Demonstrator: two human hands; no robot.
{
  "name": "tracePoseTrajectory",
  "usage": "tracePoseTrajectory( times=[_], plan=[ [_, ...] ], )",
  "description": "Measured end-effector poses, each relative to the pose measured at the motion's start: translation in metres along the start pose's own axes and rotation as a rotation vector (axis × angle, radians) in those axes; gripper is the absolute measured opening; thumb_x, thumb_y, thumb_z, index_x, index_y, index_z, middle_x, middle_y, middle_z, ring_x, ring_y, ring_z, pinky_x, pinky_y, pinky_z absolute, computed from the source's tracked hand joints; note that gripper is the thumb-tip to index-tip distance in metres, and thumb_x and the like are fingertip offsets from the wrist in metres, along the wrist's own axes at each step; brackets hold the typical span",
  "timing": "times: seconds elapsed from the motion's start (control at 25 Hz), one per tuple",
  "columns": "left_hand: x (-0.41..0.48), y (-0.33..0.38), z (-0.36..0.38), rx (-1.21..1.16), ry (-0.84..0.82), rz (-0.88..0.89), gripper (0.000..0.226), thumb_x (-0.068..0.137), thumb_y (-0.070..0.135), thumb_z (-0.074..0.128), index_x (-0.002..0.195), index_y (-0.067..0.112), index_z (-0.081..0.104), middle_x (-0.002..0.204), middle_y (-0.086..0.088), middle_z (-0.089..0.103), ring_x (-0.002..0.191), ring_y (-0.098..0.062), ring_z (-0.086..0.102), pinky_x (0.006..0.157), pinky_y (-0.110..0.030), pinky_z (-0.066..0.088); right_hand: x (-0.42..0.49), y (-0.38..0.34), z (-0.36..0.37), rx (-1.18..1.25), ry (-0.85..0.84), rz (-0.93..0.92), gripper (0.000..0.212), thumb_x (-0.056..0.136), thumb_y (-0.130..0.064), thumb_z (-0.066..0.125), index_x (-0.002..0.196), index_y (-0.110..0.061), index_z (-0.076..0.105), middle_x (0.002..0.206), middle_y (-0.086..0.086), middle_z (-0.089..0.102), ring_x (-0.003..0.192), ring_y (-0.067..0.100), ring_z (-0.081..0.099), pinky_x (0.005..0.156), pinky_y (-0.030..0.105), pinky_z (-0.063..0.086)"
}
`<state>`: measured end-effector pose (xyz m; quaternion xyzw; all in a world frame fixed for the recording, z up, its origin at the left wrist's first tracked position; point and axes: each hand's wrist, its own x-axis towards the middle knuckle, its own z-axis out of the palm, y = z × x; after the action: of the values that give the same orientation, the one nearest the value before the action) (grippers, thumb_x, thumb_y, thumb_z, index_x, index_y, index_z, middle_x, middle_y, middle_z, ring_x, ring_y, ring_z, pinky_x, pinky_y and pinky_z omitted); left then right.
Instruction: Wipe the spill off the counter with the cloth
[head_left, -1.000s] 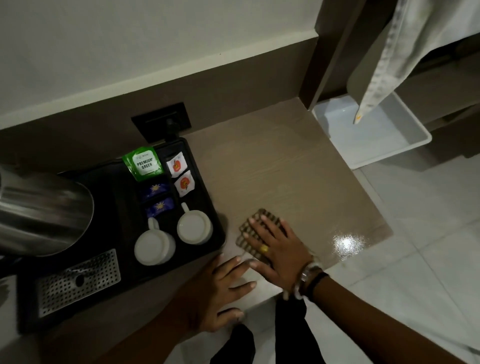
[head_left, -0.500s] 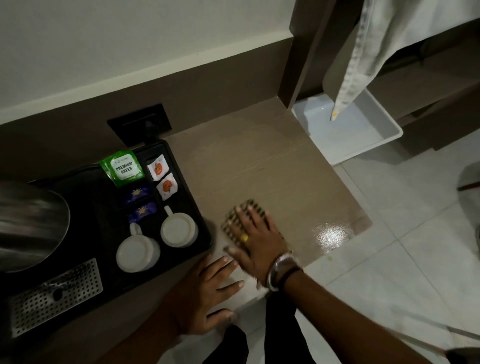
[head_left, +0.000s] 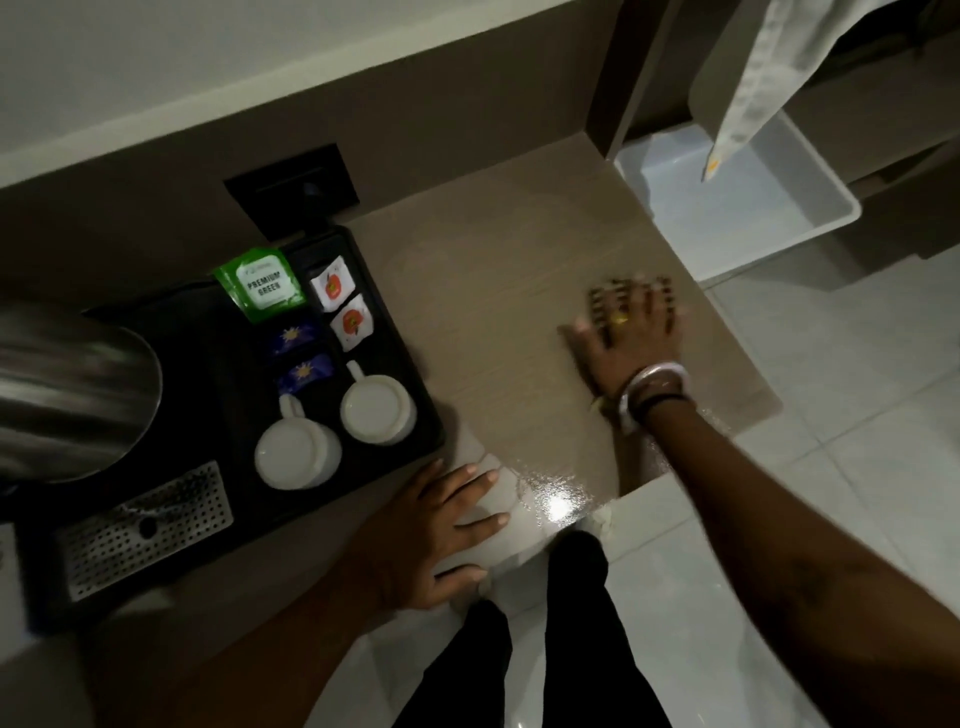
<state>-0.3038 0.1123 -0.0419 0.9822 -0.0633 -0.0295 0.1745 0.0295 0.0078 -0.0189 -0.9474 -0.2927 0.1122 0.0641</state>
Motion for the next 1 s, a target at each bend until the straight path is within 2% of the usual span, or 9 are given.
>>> tracePoseTrajectory(
  times=[0.12, 0.2, 0.32, 0.44, 0.52, 0.64, 0.76, 0.88, 1.0],
  plan=[
    [0.000, 0.001, -0.004, -0.012, -0.024, -0.006, 0.063, 0.096, 0.056, 0.061, 0.152, 0.028, 0.053, 0.169, -0.013, 0.029, 0.154, -0.036, 0.027, 0.121, -0.057, 0.022, -0.088, -0.047, 0.030, -0.085, -0.096, -0.418, 0.075, 0.092, -0.078, 0.020, 0.156, -0.039, 0.028, 0.169, 0.001, 0.013, 0.156, 0.029, 0.012, 0.120, 0.061, 0.016],
    [0.000, 0.001, -0.006, -0.017, -0.026, -0.010, 0.063, 0.096, 0.056, 0.062, 0.151, 0.028, 0.054, 0.169, -0.013, 0.029, 0.154, -0.034, 0.027, 0.121, -0.056, 0.022, -0.133, -0.022, 0.035, -0.094, -0.134, -0.518, 0.073, 0.093, -0.078, 0.022, 0.154, -0.039, 0.033, 0.168, -0.002, 0.019, 0.155, 0.027, 0.018, 0.116, 0.061, 0.024],
    [0.002, 0.001, -0.006, -0.012, -0.002, -0.012, 0.061, 0.095, 0.056, 0.062, 0.149, 0.028, 0.057, 0.168, -0.013, 0.032, 0.153, -0.034, 0.031, 0.120, -0.055, 0.025, -0.108, 0.032, 0.018, -0.103, -0.096, -0.393, 0.075, 0.091, -0.078, 0.021, 0.153, -0.039, 0.034, 0.167, -0.002, 0.024, 0.152, 0.028, 0.024, 0.117, 0.057, 0.025],
    [0.002, 0.002, -0.008, -0.008, 0.006, -0.009, 0.060, 0.095, 0.056, 0.058, 0.148, 0.027, 0.059, 0.167, -0.014, 0.034, 0.152, -0.034, 0.033, 0.120, -0.054, 0.026, -0.030, 0.038, -0.002, -0.033, -0.021, -0.101, 0.084, 0.085, -0.084, 0.006, 0.157, -0.043, 0.018, 0.169, -0.003, 0.013, 0.156, 0.026, 0.010, 0.123, 0.054, 0.010],
    [0.002, 0.002, -0.009, 0.018, -0.019, -0.021, 0.061, 0.096, 0.057, 0.056, 0.149, 0.028, 0.057, 0.167, -0.013, 0.033, 0.153, -0.034, 0.032, 0.121, -0.055, 0.024, 0.025, 0.005, -0.008, 0.036, -0.005, -0.041, 0.091, 0.081, -0.087, 0.002, 0.158, -0.041, 0.018, 0.170, -0.002, 0.007, 0.157, 0.026, 0.002, 0.124, 0.054, 0.001],
    [0.002, 0.004, -0.009, 0.024, -0.042, -0.026, 0.062, 0.095, 0.057, 0.058, 0.150, 0.029, 0.056, 0.168, -0.012, 0.031, 0.154, -0.034, 0.029, 0.121, -0.056, 0.022, 0.063, -0.074, -0.001, -0.001, -0.052, -0.264, 0.082, 0.088, -0.081, 0.014, 0.157, -0.038, 0.026, 0.170, -0.001, 0.011, 0.157, 0.027, 0.003, 0.124, 0.052, 0.001],
    [0.002, 0.006, -0.010, -0.019, -0.029, -0.026, 0.061, 0.095, 0.054, 0.062, 0.150, 0.028, 0.057, 0.168, -0.012, 0.032, 0.154, -0.034, 0.030, 0.120, -0.057, 0.025, 0.009, -0.117, 0.020, -0.114, -0.091, -0.571, 0.067, 0.097, -0.066, 0.019, 0.158, -0.038, 0.025, 0.169, -0.001, 0.013, 0.157, 0.026, 0.005, 0.124, 0.052, 0.006],
    [0.002, 0.003, -0.011, 0.005, -0.026, -0.018, 0.062, 0.095, 0.056, 0.061, 0.150, 0.028, 0.056, 0.167, -0.012, 0.032, 0.153, -0.035, 0.031, 0.120, -0.054, 0.023, -0.076, -0.062, 0.032, -0.118, -0.137, -0.705, 0.063, 0.100, -0.065, 0.021, 0.156, -0.038, 0.027, 0.168, -0.003, 0.018, 0.156, 0.024, 0.013, 0.123, 0.054, 0.013],
    [0.003, 0.002, -0.008, 0.012, -0.005, -0.013, 0.062, 0.094, 0.056, 0.060, 0.150, 0.028, 0.056, 0.166, -0.013, 0.035, 0.151, -0.034, 0.033, 0.121, -0.052, 0.019, -0.082, 0.021, 0.014, -0.096, -0.059, -0.537, 0.066, 0.096, -0.068, 0.026, 0.152, -0.035, 0.040, 0.163, 0.001, 0.032, 0.151, 0.029, 0.027, 0.117, 0.054, 0.026]
  ],
)
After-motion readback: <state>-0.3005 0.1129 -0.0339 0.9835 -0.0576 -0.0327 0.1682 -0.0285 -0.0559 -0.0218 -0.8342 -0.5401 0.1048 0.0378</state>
